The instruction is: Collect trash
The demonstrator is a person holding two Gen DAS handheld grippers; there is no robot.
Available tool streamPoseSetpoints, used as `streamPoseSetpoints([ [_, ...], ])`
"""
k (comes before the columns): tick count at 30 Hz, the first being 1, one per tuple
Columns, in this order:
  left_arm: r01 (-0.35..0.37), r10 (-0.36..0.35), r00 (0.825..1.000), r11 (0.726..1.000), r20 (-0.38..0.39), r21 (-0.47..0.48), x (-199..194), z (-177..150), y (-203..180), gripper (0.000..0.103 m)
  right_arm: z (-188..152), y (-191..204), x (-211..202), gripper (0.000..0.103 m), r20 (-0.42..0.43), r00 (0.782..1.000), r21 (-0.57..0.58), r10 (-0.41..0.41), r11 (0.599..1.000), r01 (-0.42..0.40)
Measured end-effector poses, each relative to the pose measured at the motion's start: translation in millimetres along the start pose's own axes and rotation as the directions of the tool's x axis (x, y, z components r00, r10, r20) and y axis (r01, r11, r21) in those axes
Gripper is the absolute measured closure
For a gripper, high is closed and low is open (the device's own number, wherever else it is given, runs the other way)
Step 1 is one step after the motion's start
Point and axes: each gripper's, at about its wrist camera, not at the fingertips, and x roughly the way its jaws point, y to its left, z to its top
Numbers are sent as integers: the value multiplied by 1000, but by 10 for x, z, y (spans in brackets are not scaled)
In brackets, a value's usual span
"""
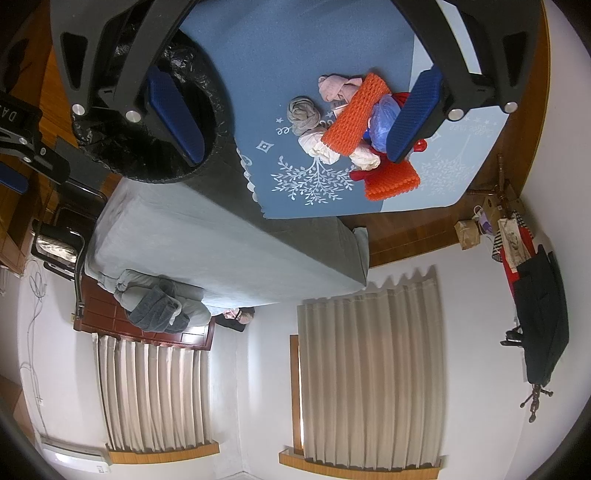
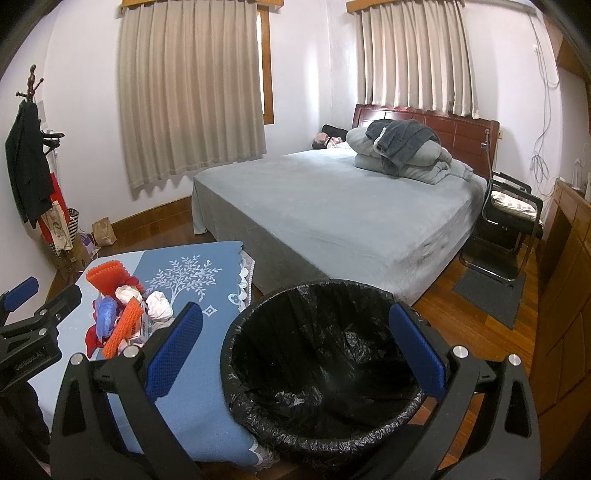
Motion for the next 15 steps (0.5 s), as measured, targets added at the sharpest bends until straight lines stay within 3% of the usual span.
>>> streamPoseSetpoints([
  [15, -1, 1, 1000, 1000, -1, -2, 1, -2, 4, 6, 0, 0, -6, 5, -3, 1000, 1, 1, 1000, -1],
])
